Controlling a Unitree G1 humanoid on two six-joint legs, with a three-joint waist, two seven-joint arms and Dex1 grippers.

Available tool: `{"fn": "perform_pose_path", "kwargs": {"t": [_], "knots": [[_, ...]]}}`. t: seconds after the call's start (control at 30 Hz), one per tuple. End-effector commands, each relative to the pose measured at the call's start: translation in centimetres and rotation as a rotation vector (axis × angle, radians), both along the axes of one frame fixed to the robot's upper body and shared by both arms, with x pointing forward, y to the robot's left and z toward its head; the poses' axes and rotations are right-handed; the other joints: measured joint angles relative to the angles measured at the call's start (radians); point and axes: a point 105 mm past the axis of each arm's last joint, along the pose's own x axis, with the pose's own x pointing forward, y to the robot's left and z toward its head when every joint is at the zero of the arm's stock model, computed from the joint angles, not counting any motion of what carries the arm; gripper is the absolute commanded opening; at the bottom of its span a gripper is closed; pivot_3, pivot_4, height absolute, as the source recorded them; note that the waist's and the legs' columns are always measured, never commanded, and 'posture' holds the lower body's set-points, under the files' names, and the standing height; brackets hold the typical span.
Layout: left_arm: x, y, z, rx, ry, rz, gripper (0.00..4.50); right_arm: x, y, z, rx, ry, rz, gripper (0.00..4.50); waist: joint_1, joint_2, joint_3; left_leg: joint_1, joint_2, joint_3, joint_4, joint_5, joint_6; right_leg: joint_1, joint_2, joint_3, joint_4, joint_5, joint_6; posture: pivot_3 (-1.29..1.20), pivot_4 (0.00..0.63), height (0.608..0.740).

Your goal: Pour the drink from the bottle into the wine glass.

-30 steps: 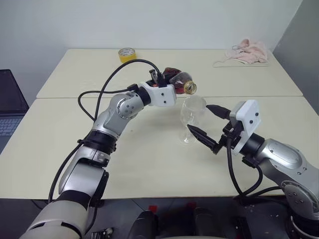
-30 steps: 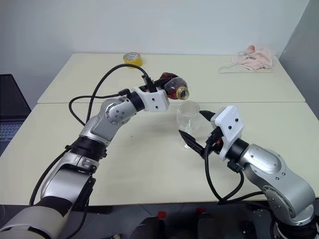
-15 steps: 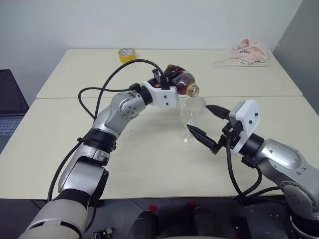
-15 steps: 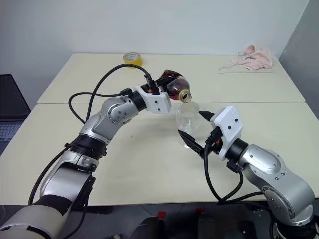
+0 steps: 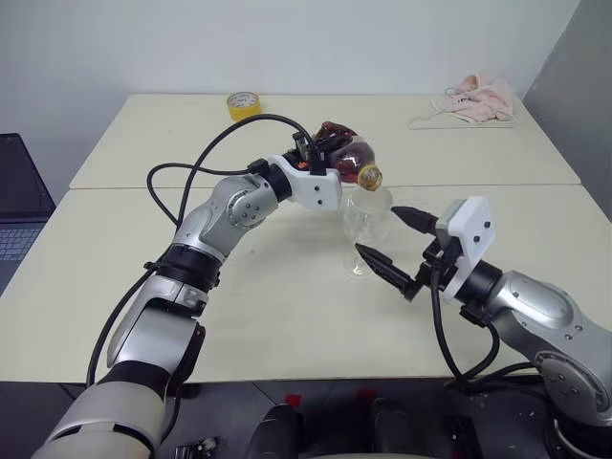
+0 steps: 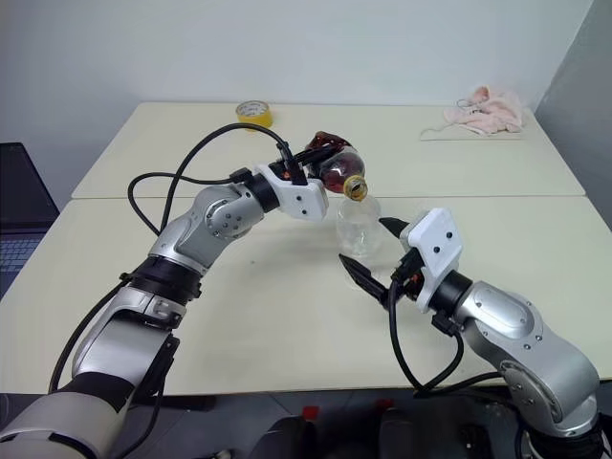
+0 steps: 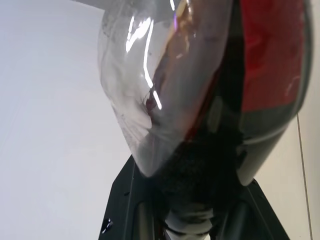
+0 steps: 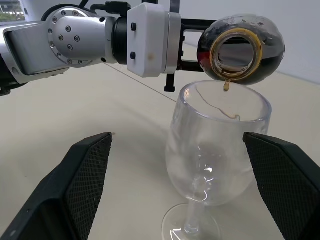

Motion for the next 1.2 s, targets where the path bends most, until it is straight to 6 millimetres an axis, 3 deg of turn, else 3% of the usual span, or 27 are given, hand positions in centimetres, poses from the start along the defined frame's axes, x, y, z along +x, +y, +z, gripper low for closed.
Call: {"fn": "perform_pose_path", "kwargs": {"t": [0.03,1.2], "knots": [[-0.44,-0.22,2.69,-0.026,-0.091,-0.023,0.76,-0.69,0.31,1.02,0.006,-0.055,0.016,4.5,0.0,0.0,0.0,0.0,0.0,0.0,0.0,0.0,0.0,0.0,0.0,0.0,0.0,0.0,0.0,0.0,0.15,0.74],[0.02,-0.14,2.85,0.022,-0.142,-0.027,0.76,-0.89,0.65,1.0,0.023,-0.045,0.016,4.5,0.0,0.0,0.0,0.0,-0.001,0.0,0.0,0.0,0.0,0.0,0.0,0.0,0.0,0.0,0.0,0.0,0.15,0.74]]}}
